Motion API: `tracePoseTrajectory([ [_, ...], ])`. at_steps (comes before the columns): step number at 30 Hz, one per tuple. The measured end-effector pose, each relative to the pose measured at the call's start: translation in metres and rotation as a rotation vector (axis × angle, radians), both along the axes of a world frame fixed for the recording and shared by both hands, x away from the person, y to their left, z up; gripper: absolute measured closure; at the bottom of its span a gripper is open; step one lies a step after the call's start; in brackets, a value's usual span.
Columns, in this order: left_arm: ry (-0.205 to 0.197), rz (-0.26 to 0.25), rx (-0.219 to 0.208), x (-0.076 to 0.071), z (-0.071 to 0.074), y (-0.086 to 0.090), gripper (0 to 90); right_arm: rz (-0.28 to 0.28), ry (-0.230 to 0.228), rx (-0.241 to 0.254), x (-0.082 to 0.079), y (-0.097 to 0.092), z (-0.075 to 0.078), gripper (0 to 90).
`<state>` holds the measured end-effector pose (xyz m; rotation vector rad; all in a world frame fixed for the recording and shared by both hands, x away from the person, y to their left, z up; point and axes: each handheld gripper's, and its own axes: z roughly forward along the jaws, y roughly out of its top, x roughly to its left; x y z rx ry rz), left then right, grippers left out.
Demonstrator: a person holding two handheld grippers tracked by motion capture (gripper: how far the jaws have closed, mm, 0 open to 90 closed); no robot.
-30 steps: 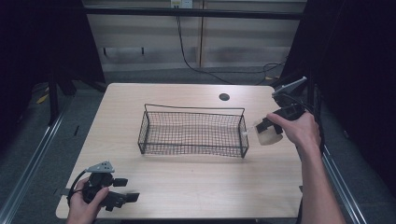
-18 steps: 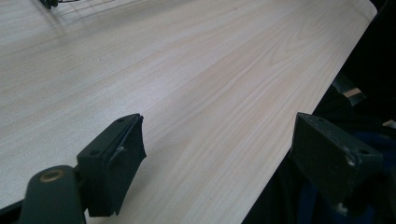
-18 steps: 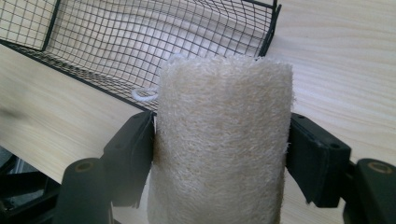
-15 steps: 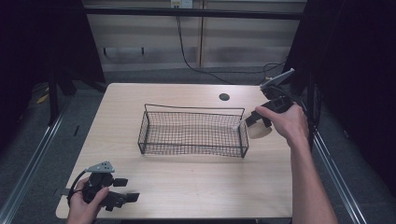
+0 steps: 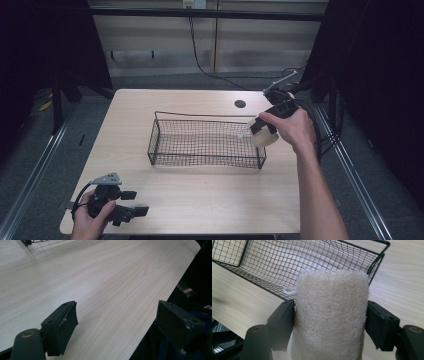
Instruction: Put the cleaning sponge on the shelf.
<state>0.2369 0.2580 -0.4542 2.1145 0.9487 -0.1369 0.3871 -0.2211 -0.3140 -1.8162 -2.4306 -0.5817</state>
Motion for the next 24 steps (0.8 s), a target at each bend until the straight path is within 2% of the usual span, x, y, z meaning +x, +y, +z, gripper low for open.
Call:
tracePoseTrajectory([
  [10, 0.003, -0.001, 0.002, 0.000, -0.001, 0.000, 17.4, 0.012, 0.021, -0.009, 0.012, 0.014, -0.010, 29.3],
  [15, 0.003, 0.003, 0.001, 0.000, -0.001, 0.000, 17.4, 0.024, 0.035, -0.001, 0.017, 0.023, -0.023, 29.3],
  [24, 0.004, 0.002, 0.002, 0.000, -0.001, 0.001, 17.4, 0.022, 0.049, -0.015, 0.022, 0.028, -0.035, 29.3],
])
